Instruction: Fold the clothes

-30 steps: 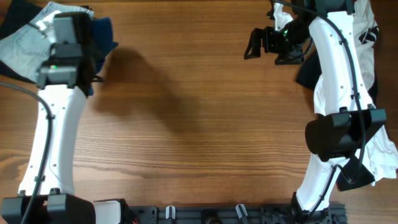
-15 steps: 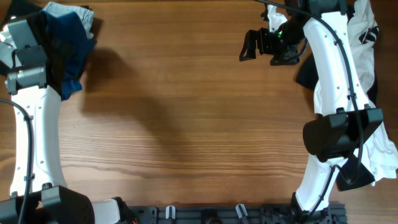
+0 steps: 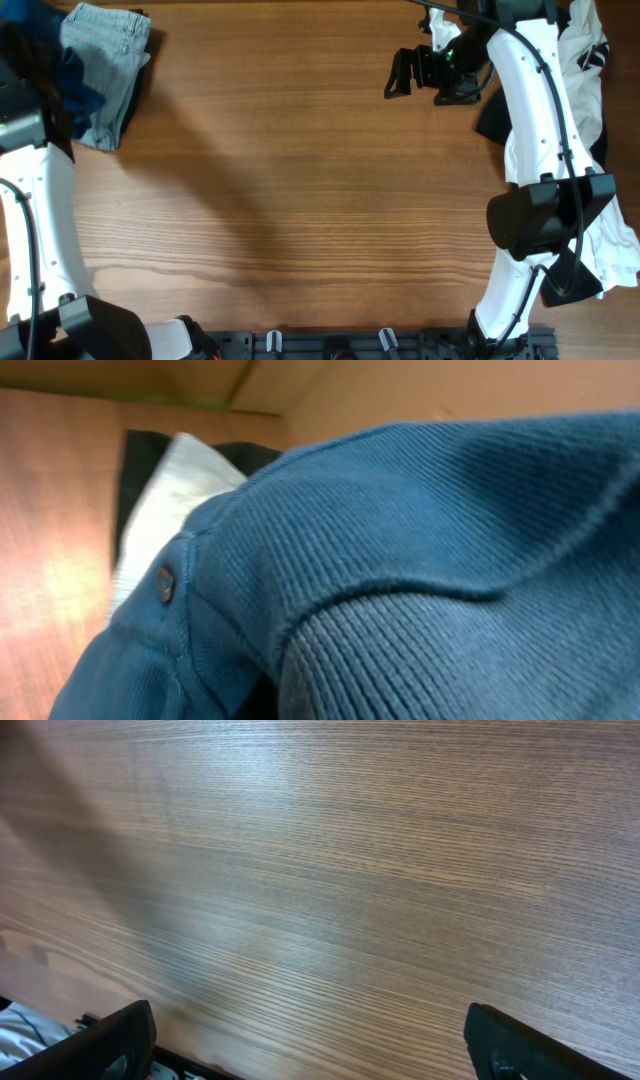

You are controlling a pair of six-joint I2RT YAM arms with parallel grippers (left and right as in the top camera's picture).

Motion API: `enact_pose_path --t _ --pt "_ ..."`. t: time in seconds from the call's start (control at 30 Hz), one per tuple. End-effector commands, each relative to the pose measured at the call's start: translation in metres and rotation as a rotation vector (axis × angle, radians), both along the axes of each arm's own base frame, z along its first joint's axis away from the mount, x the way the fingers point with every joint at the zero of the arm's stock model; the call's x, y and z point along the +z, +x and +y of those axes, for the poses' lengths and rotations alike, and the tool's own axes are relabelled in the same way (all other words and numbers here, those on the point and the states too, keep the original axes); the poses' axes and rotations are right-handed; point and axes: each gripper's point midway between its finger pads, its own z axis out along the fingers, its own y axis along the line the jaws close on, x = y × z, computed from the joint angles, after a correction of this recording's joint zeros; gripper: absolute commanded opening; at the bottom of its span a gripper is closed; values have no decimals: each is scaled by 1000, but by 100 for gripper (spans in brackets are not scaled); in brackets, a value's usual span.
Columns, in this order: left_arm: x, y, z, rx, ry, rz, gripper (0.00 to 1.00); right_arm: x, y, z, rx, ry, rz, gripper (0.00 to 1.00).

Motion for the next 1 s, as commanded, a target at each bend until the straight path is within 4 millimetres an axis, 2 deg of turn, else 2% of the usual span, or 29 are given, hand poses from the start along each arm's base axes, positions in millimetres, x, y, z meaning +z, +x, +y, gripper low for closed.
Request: enact_pose_path --t 0.0,0.17,0.23,0.33,0.47,0.67,0.7,0.8,0.97 --pt "3 -25 37 141 -9 -7 4 19 -2 4 7 20 -51 100" --pt "-7 -58 75 241 -34 32 4 19 -2 5 9 21 -51 100" --pt "-8 -64 82 252 -45 32 4 19 -3 7 13 21 -51 100" --pt "-9 -63 84 238 -54 25 4 19 -5 13 29 24 -50 100" --pt "-14 -41 71 129 -51 26 4 19 -8 24 56 25 -50 100" --pt "-59 3 36 -12 -91 111 4 19 -13 37 96 25 -52 100" --pt "-68 15 26 -69 -88 124 4 19 -14 38 99 25 -52 100" --pt "-89 34 9 -123 -91 156 4 19 -14 38 101 25 -53 100" --pt "-95 51 -5 -148 -69 150 4 19 -14 38 108 25 -56 100"
